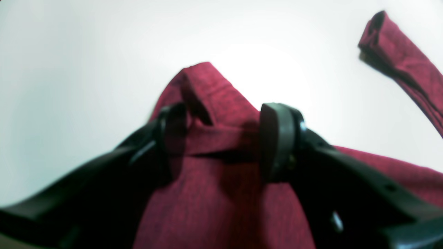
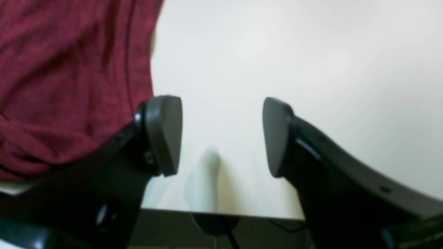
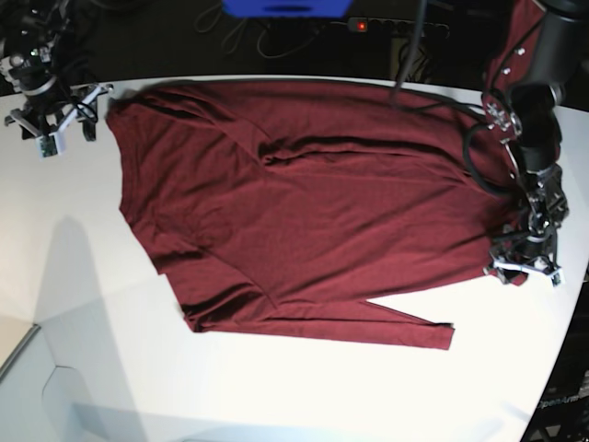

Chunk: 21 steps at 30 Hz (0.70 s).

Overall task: Layout the t-shirt on the table in an organized manner, then fold the t-shirt properly
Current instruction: 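Release the left gripper and move it along the shirt side toward the hem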

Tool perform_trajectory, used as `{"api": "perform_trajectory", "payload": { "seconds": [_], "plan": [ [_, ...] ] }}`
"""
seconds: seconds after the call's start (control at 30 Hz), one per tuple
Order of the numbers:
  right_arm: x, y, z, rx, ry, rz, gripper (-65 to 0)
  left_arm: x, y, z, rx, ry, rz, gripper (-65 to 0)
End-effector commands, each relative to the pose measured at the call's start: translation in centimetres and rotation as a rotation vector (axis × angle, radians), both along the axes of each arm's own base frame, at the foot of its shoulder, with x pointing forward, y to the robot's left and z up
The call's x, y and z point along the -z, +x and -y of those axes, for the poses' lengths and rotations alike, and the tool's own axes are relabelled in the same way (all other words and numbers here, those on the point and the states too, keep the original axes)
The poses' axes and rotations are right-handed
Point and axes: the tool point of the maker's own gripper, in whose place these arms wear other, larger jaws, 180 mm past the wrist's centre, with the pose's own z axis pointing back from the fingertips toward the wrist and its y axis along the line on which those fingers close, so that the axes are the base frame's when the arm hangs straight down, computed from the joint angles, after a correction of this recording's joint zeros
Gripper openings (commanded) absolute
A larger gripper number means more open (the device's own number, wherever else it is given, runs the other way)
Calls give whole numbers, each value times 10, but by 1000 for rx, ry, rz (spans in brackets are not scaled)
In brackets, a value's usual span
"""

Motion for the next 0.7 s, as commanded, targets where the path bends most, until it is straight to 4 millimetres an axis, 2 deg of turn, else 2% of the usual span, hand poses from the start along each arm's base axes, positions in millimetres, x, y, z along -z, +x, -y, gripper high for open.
{"api": "perform_trajectory", "payload": {
  "seconds": [0.0,0.1,0.23,0.67],
  "plan": [
    [-10,6,3,-12,-11,37,-285,-21,12,-15,-43,30,48,-323],
    [-10,4,4,-13,-12,32,-285,-20,9,-25,-113,66,72,-323],
    [-11,4,9,-19,-27,27,-285,-16,8,-22,-117,61,79,-323],
    [-8,4,10,-15,-21,21,-285,-25,17,-21,-124,56,96,-330]
  ]
}}
